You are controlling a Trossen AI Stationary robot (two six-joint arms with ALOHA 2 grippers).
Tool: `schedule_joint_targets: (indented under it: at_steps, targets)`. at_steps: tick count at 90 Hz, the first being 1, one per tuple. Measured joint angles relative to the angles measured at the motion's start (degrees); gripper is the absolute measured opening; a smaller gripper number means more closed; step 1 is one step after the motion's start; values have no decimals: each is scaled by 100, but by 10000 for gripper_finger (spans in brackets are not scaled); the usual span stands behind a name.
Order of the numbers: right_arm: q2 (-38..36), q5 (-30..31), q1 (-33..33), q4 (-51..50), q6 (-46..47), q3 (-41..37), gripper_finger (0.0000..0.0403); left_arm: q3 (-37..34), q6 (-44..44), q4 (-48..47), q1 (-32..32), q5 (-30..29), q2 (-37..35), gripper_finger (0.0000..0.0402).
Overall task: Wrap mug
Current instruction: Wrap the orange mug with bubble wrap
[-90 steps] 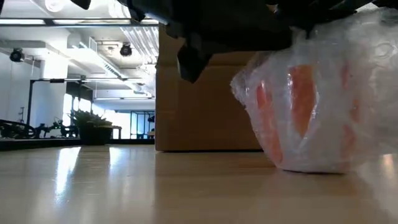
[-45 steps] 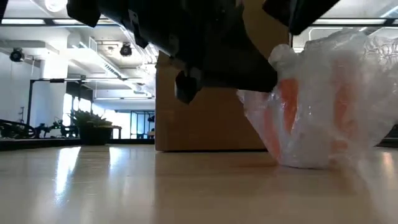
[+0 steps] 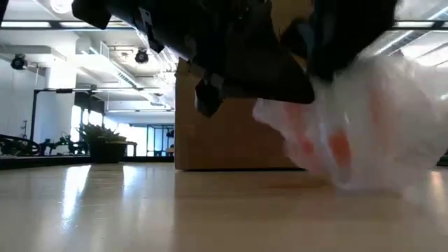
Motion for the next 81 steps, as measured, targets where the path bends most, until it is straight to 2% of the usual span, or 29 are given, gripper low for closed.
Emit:
schedule_joint_targets:
  at_steps: [44,63,71,81]
  targets:
    - [-290,-59,-9,-319,22,21,2,17,107,39,7,4,-131,0]
    - [-1106,-40,46,-550,165,44,2,17,99,44,115,4,-131,0]
    - [-1581,269,73,-968,440,-31,2,17,100,-7,193,2,-127,0]
    - [-2025,1135,52,-1314,918,-465,2,17,8,-319,260,6,-127,0]
